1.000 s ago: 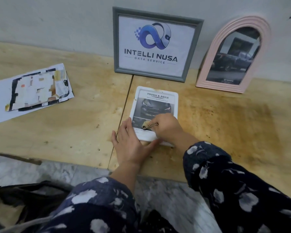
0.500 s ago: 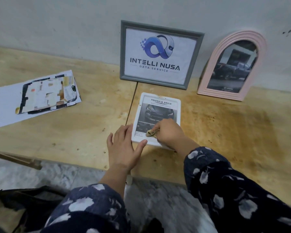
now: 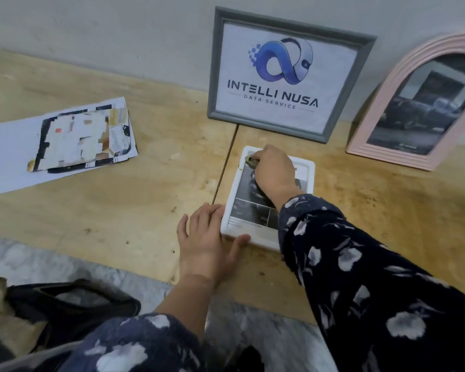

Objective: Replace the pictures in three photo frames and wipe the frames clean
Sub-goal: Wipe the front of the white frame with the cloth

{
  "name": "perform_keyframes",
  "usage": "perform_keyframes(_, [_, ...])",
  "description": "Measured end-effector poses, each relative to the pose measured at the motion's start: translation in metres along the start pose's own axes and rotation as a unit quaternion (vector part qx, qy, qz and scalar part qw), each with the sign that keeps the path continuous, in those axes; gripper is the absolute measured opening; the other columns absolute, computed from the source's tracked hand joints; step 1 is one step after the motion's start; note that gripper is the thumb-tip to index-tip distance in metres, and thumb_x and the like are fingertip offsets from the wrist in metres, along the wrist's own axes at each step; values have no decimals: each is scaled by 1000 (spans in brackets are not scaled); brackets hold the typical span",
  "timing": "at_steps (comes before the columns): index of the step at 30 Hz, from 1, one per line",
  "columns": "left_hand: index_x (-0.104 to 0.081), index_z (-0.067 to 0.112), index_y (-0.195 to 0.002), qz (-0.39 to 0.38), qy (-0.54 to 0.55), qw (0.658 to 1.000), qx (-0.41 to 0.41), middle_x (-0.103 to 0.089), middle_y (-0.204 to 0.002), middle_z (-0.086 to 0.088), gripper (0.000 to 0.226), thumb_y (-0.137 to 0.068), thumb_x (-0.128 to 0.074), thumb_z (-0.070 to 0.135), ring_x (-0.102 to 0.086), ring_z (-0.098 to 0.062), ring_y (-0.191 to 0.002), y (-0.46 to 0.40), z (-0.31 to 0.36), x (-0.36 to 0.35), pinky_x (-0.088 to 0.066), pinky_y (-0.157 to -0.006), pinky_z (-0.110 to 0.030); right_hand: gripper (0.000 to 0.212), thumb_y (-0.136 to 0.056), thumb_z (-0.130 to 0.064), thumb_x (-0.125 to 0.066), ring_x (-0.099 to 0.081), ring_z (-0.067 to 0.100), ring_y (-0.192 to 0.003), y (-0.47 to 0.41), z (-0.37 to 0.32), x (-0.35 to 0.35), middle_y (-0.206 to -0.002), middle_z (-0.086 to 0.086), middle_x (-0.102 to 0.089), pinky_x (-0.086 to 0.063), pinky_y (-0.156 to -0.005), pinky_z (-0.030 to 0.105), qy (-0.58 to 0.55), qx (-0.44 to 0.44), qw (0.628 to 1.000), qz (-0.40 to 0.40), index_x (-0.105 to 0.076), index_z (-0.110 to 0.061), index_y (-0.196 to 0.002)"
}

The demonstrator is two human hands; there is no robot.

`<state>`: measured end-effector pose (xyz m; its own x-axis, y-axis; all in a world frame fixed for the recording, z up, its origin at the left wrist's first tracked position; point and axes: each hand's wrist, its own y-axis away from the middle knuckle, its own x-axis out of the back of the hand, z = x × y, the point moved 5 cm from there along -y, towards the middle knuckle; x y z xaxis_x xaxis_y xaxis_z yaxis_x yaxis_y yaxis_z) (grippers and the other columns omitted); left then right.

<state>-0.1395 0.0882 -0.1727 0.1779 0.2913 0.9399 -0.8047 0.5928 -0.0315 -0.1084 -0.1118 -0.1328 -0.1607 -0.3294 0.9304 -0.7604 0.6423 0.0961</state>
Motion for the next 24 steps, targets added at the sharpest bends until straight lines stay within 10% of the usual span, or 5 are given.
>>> perform_keyframes(21, [-41, 26, -137, 13, 16, 1000, 5, -42, -142, 9, 83, -76, -23, 79, -26, -10, -140, 2, 0, 0, -7, -117, -41, 39, -88, 1, -49, -59, 21, -108, 96, -6, -9, -123, 2, -64, -48, -86, 28, -54, 75, 970, -225, -69, -17, -115])
perform_keyframes(24, [-38, 26, -136, 7, 16, 1000, 12, -40, -143, 10, 81, -75, -26, 78, -24, -10, -141, 0, 0, 2, -6, -118, -41, 41, -90, 1, -47, -58, 20, -109, 66, -5, 20, -127, 1, -62, -44, -82, 23, -172, 4, 973, -152, -66, -18, -121])
